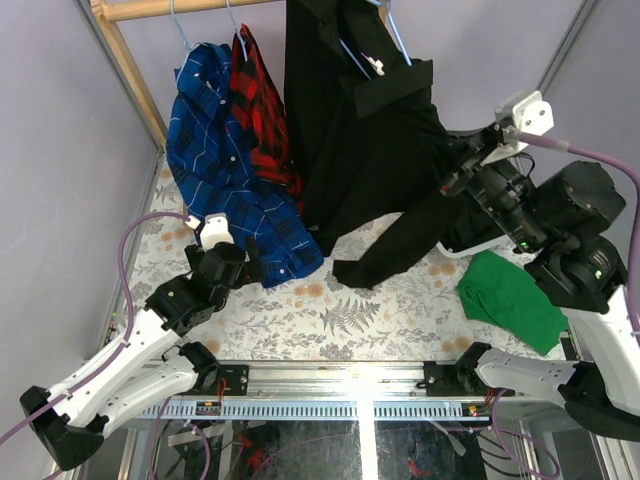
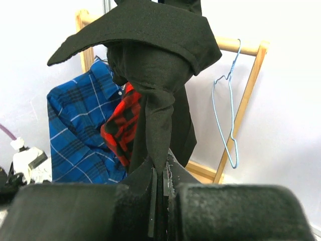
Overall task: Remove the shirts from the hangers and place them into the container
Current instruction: Pick up the hanger from the clothesline.
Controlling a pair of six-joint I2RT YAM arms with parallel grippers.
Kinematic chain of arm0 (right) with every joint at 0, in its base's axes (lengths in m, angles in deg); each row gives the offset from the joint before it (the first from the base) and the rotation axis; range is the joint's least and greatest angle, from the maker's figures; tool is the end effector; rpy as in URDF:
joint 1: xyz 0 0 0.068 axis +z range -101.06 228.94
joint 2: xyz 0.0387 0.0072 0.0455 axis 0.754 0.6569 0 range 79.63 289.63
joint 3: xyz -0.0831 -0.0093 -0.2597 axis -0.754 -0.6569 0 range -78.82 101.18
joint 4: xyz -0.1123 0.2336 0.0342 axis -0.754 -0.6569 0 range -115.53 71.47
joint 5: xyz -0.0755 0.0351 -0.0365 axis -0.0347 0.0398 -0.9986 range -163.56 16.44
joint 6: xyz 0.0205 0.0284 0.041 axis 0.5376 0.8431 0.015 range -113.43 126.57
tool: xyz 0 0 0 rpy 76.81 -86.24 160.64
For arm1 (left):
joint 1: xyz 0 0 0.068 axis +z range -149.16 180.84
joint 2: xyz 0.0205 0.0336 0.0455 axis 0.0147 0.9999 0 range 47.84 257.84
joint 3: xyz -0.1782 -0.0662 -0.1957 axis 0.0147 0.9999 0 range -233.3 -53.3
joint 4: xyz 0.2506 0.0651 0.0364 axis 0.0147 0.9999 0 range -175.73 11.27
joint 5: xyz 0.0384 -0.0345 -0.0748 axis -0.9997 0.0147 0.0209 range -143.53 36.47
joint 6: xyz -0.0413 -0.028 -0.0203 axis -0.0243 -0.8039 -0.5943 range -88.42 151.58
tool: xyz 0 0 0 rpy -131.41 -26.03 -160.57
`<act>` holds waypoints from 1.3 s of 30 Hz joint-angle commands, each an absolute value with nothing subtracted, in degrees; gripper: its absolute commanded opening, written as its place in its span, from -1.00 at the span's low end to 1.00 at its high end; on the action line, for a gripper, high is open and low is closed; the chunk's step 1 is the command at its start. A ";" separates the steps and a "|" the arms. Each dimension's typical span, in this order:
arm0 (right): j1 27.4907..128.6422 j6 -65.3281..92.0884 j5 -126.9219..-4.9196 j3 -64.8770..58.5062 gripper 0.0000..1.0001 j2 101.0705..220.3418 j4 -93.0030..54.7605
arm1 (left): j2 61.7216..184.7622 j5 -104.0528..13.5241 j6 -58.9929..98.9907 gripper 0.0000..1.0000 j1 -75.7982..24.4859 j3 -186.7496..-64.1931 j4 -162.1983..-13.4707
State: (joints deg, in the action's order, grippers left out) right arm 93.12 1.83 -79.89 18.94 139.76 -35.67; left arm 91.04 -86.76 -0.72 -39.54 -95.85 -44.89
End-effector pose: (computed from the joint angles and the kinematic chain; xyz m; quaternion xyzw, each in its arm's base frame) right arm 0.1092 0.1007 0.5778 -0.1944 0.5370 0.2472 0.7828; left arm 0.1276 -0.0830 0.2827 -0.0556 0.8798 -0.0232 0.4715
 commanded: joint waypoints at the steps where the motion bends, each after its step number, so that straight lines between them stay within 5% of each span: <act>1: 92.96 -1.76 -77.56 20.10 -1.00 137.52 -38.44 | 91.10 -87.23 -0.08 1.00 -39.27 -97.91 -45.22; 9: 92.92 3.70 -74.09 -6.39 -1.00 125.05 -42.50 | 90.35 -86.72 0.18 1.00 -39.29 -98.10 -45.41; 15: 92.92 15.01 -65.56 -31.10 -1.00 114.92 -31.25 | 88.26 -85.94 1.03 1.00 -39.19 -97.80 -46.36; 19: 92.95 15.18 -73.59 -24.13 -1.00 114.48 -37.81 | 86.03 -85.19 1.91 1.00 -39.19 -97.26 -47.79; 25: 92.97 12.72 -69.46 -16.78 -1.00 106.08 -37.61 | 83.30 -81.75 0.01 1.00 -39.28 -100.16 -50.72; 32: 92.97 4.65 -69.78 0.62 -1.00 110.46 -46.72 | 80.21 -74.02 0.03 1.00 -39.26 -105.83 -58.18; 39: 92.97 2.76 -58.37 -3.10 -1.00 110.14 -47.53 | 76.52 -70.83 -0.44 1.00 -39.26 -107.32 -59.22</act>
State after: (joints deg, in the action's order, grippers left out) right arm 93.12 5.31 -66.64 0.18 108.33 -47.17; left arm 78.12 -74.21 0.05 -39.54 -105.88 -55.34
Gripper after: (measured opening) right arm 0.031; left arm 0.997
